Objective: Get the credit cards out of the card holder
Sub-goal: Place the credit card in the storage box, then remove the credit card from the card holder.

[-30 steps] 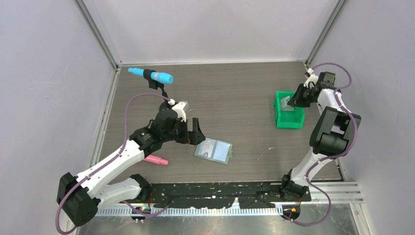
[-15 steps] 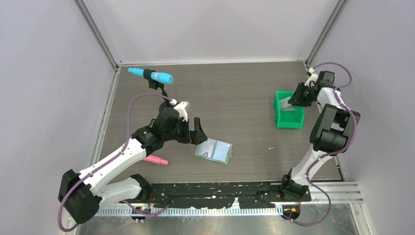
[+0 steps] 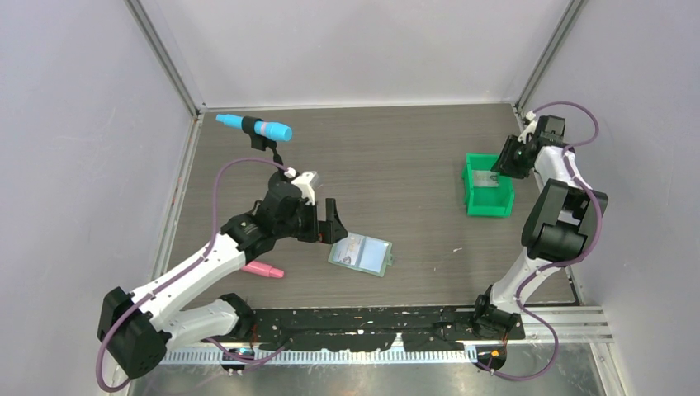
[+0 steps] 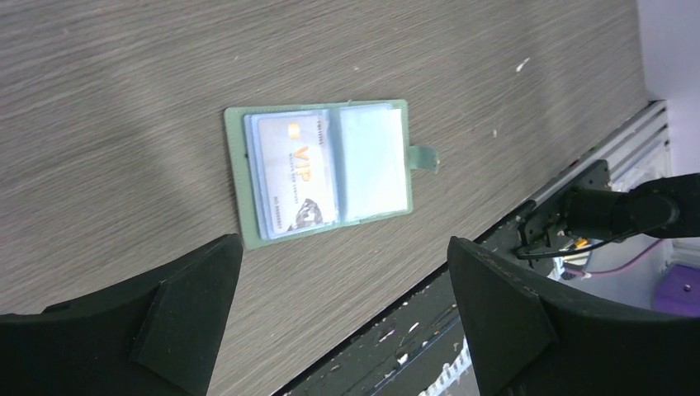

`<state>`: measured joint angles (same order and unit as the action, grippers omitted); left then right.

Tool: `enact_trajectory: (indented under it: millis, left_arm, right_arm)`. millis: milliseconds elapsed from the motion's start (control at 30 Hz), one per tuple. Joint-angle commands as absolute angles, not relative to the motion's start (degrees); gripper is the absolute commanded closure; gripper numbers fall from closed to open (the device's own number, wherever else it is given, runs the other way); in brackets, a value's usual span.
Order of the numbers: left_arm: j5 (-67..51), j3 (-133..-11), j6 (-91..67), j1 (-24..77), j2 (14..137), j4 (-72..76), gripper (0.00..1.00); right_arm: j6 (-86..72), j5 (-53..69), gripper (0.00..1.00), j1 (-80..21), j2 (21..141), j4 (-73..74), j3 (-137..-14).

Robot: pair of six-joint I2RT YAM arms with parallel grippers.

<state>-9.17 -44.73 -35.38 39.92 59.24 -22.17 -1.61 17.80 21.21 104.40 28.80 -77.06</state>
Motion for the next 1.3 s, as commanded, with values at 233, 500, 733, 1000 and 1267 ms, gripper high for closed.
enact_trajectory:
  millis: [233,500,733,1000,1267]
  left_arm:
    - [-1.9,-50.1,-32.2,39.0,62.8,-32.1,0.05]
    - [-0.7,-49.0,-34.4,38.8,67.6,-31.7,0.09]
    - [-11.0,-42.6,-40.0,36.5,72.8,-20.1,0.18]
    - [-15.2,-40.8,-39.8,36.1,79.0,-14.5,0.3]
    - [-20.6,-39.0,-39.3,36.1,83.4,-9.5,0.41]
  right_arm:
    - [-10.1,9.8,0.59,13.8,91.8,34.5,-82.5]
    - [-18.2,7.3,0.59,4.3,80.5,35.3,-76.0]
    - [-25.4,6.4,0.59,-9.2,64.5,26.7,-59.1]
    - [-38.3,7.4,0.64,-28.5,56.1,8.9,-37.0]
    - [-45.4,5.3,0.64,-43.2,60.8,-3.4,-30.2]
